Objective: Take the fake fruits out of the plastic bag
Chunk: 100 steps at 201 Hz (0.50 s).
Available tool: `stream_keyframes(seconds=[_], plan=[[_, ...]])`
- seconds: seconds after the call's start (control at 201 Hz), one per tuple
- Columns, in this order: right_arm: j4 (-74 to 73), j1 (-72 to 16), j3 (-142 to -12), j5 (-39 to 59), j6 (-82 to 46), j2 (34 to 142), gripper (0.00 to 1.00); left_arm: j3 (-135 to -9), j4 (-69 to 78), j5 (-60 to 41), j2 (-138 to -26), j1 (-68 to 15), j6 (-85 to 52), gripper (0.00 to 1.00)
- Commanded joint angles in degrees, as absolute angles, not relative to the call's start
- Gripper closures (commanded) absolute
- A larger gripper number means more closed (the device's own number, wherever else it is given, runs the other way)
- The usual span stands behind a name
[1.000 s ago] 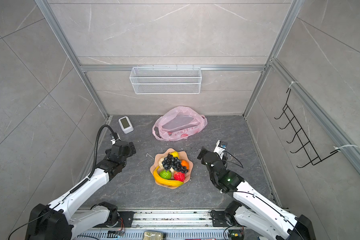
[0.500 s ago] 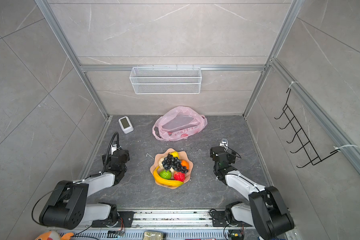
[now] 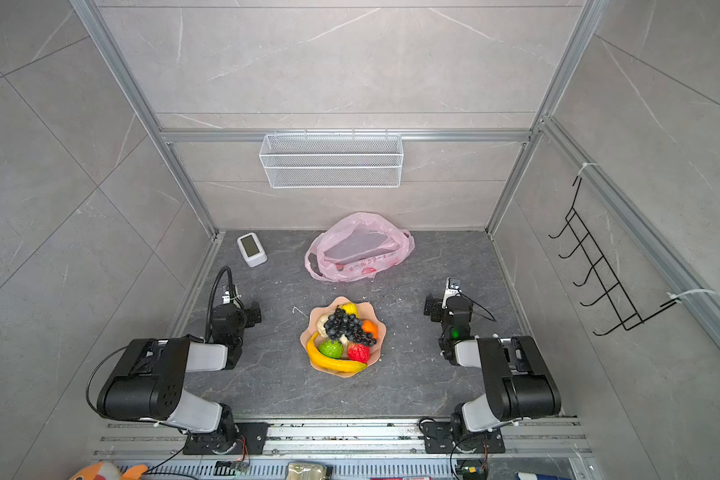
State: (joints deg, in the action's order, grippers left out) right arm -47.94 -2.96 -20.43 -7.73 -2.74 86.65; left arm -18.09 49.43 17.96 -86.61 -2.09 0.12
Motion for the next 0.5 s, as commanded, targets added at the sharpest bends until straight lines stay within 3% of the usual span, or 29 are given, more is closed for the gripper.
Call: stream_keyframes(seconds=[0.0, 0.493], plan=[[-50.8, -3.0, -20.1, -4.2, -1.8, 86.2, 0.00, -18.9, 52.3, 16.3, -86.0, -1.6, -0.4, 0.00], [-50.3, -3.0, -20.6, -4.0, -1.7, 86.6, 0.00, -19.0, 52.4, 16.2, -86.2, -1.4, -0.4, 0.00]])
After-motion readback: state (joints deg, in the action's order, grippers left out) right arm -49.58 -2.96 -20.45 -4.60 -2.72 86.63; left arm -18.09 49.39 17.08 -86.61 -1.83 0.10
